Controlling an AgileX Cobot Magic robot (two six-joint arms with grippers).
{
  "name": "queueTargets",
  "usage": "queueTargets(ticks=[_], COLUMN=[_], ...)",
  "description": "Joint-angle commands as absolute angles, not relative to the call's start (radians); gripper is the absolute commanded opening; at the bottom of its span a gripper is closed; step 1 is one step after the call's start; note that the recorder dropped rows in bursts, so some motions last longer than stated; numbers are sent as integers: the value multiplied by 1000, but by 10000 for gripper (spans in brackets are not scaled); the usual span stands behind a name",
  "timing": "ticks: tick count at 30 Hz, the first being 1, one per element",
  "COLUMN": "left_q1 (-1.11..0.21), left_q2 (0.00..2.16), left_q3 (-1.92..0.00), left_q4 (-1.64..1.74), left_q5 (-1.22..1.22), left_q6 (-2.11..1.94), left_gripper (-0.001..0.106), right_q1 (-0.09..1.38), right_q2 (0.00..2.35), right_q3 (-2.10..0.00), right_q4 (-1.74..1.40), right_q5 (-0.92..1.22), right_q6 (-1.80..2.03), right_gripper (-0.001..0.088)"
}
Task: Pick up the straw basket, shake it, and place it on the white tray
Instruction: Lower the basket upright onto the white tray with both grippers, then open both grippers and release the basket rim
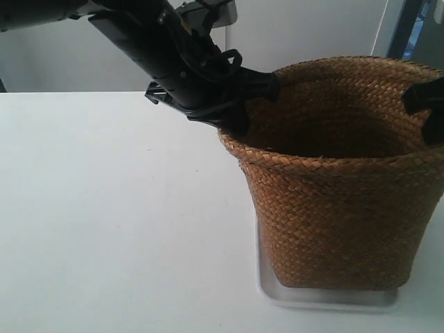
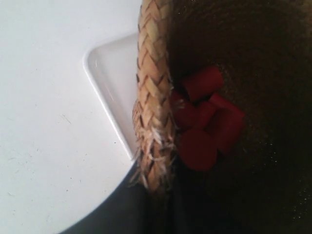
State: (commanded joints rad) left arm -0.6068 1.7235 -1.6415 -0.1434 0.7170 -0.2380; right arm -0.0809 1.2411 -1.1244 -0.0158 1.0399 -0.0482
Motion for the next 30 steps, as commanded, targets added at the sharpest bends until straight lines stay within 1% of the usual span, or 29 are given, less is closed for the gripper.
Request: queueTargets(ticks=[6,19,21,23,26,28,30], left_q1=[-607,-607,-607,-607,-607,-607,-607], left_q2=[1728,1751,1751,1751,1751,1751,1751], left_q3=[-1641,-1641,-1641,-1641,-1641,-1641,-1641], left_q4=[-121,-116,-118,-118,-121,-123,-127], left_q5=[697,734,742,759,786,796,801], left_q6=[-238,-236,-236,-236,-236,-236,-236], left_gripper=[0,3,51,154,339,466,566], right_q1=[-81,-81,-81,-81,-81,-81,-81], right_q2=[1241,1241,1241,1241,1241,1241,1241], right_q3=[-1080,-1080,-1080,-1080,-1080,-1080,-1080], right_q4=[0,0,0,0,0,0,0], right_q5=[1013,1011,1011,1011,1013,1013,1013], right_q6=[-52,-92,-92,-92,-92,-92,-92], right_gripper=[0,0,2,27,109,189,281])
